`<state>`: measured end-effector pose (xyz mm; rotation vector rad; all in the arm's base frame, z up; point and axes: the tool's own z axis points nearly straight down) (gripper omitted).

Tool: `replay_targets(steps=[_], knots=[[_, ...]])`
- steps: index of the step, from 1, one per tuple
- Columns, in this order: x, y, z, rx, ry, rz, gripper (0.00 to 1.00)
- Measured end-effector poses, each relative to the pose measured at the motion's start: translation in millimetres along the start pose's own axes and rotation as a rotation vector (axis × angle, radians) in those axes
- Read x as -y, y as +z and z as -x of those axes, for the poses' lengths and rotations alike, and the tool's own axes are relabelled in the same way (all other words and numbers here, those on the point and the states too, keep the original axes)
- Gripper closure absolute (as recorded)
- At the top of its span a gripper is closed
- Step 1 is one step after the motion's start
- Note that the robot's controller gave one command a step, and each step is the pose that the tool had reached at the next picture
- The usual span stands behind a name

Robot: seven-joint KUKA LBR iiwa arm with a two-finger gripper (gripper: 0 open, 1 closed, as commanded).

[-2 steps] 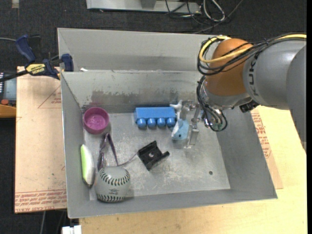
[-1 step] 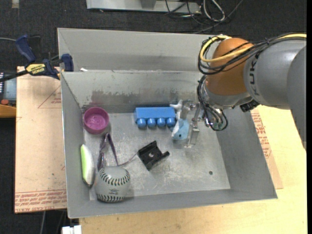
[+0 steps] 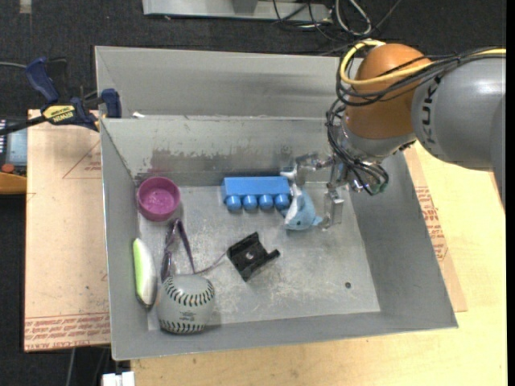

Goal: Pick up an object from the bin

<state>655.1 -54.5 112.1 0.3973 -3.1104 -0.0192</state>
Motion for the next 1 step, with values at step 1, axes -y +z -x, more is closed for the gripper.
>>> replay_targets(steps=[1], knots=[[-42.9,37.2,-0.1,-0.001,0.323,-0.001,0.00]])
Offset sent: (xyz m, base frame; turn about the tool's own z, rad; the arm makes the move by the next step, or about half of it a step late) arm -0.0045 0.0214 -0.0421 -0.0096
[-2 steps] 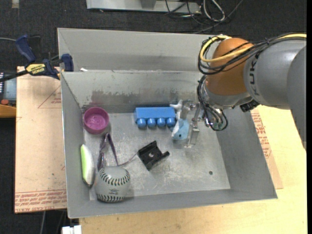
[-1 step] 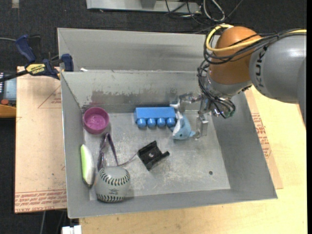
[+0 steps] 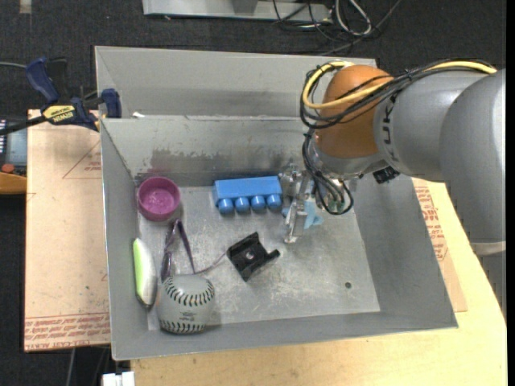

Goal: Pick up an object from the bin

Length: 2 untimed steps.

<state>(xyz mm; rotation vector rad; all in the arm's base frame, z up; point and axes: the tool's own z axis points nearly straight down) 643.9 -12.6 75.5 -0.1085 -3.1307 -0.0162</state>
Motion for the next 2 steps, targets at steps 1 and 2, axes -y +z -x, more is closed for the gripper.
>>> replay_targets(steps=[1,2], knots=[[19.7,4.3,9.2,0.007,-0.329,0.001,1.00],[19.7,4.3,9.2,0.007,-0.329,0.001,1.00]])
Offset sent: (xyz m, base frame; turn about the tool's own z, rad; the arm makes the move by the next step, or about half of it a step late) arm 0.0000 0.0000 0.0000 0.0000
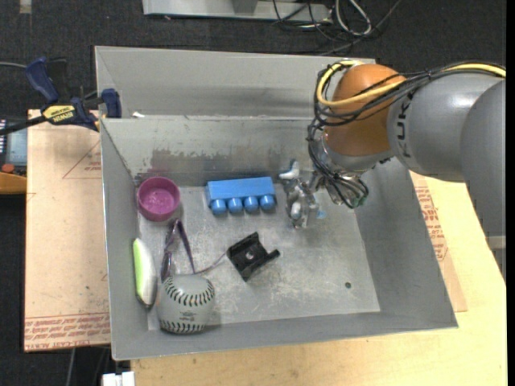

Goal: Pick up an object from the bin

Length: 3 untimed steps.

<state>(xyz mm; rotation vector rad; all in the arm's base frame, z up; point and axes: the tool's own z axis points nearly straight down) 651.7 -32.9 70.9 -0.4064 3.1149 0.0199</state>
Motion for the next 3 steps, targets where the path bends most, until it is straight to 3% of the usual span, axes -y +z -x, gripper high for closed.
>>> replay_targets(steps=[1,3], knots=[[-20.7,-12.6,9.9,0.004,-0.198,0.001,1.00],[-20.6,-12.4,9.8,0.004,-0.198,0.001,1.00]])
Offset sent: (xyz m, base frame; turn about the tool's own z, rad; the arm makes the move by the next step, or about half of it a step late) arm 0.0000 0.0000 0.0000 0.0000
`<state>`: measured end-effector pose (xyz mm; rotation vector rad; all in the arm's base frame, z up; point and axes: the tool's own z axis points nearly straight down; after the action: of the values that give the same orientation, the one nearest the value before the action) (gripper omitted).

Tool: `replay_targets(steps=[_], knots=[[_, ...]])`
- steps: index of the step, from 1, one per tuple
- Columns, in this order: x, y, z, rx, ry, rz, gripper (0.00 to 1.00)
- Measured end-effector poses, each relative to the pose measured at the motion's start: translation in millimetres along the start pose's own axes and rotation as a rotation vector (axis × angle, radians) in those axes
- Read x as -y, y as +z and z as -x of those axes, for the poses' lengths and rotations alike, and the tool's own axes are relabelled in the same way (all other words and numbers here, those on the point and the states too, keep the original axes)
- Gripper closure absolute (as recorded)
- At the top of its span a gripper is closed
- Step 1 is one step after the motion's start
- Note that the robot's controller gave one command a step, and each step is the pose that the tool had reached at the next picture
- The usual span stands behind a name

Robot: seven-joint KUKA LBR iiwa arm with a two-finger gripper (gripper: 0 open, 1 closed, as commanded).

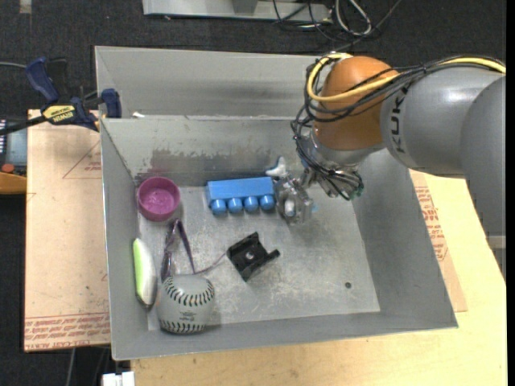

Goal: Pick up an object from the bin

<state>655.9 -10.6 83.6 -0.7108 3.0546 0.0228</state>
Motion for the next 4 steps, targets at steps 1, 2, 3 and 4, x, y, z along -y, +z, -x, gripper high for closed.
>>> replay_targets(steps=[1,2,3,4], knots=[[0,0,0.0,0.000,0.000,0.000,1.00],[0,0,0.0,0.000,0.000,0.000,1.00],[0,0,0.0,0.000,0.000,0.000,1.00],[-12,12,6.4,-0.006,0.012,0.001,1.00]])
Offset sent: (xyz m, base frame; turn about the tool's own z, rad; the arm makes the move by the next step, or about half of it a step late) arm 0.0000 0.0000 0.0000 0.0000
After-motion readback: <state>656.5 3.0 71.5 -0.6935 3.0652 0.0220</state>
